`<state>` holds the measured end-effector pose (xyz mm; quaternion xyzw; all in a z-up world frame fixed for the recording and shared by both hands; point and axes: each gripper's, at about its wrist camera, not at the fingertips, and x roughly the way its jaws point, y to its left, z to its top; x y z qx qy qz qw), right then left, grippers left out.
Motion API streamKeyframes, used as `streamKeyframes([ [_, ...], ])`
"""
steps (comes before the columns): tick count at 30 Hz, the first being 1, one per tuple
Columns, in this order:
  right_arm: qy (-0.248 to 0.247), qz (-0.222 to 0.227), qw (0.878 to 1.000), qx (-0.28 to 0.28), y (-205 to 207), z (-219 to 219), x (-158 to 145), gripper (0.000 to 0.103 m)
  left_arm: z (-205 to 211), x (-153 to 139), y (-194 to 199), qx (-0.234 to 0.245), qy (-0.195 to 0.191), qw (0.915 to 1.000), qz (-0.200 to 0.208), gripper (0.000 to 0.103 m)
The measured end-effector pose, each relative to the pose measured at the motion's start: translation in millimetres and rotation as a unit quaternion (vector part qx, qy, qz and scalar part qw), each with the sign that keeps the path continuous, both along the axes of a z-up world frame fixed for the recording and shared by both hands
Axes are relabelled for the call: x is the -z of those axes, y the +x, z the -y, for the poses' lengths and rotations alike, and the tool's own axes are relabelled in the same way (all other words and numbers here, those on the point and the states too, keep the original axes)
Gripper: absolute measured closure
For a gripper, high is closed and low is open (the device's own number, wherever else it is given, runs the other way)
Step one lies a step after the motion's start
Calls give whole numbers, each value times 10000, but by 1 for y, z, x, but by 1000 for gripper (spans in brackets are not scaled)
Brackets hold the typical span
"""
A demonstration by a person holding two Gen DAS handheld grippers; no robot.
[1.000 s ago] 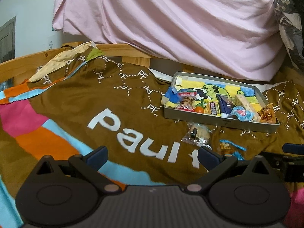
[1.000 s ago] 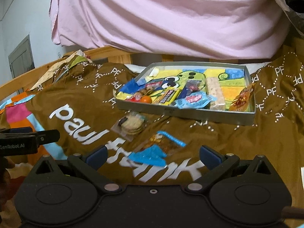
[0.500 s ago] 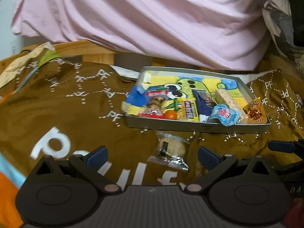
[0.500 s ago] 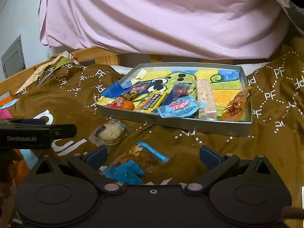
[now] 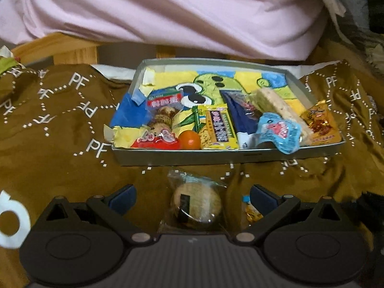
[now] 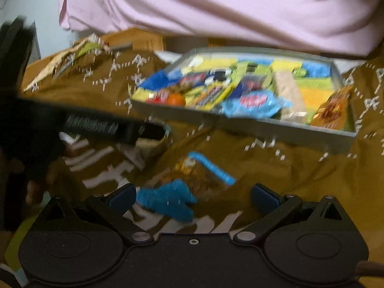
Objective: Organize snacks
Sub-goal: 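Lower both tools toward the wrapped bun and the amber candy packet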
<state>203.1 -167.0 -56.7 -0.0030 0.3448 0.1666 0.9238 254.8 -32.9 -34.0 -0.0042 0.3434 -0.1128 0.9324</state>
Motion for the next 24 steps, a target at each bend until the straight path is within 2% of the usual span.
streamKeyframes([
  [5,188,-223,9995,-148,7,-1,5,1,-4,11,11,28,-59,9997,-253,0],
  [9,36,-206,9994,-291,16,-10,9,1,-10,20,11,-97,-130,9993,-326,1],
  [14,-72,-153,9993,-346,27,-17,14,3,-9,17,11,43,-66,9997,-236,1],
  [16,-102,-98,9995,-296,25,-16,15,9,-9,17,10,109,-146,9996,-208,6],
  [18,-116,-41,9997,-233,23,-15,14,14,-9,17,9,163,-168,9995,-191,14],
  [22,-161,42,9996,-225,19,-16,15,18,-7,15,8,199,-151,9995,-169,28],
  [24,-234,107,9994,-215,14,-19,15,22,-5,15,7,261,-144,9994,-180,41],
])
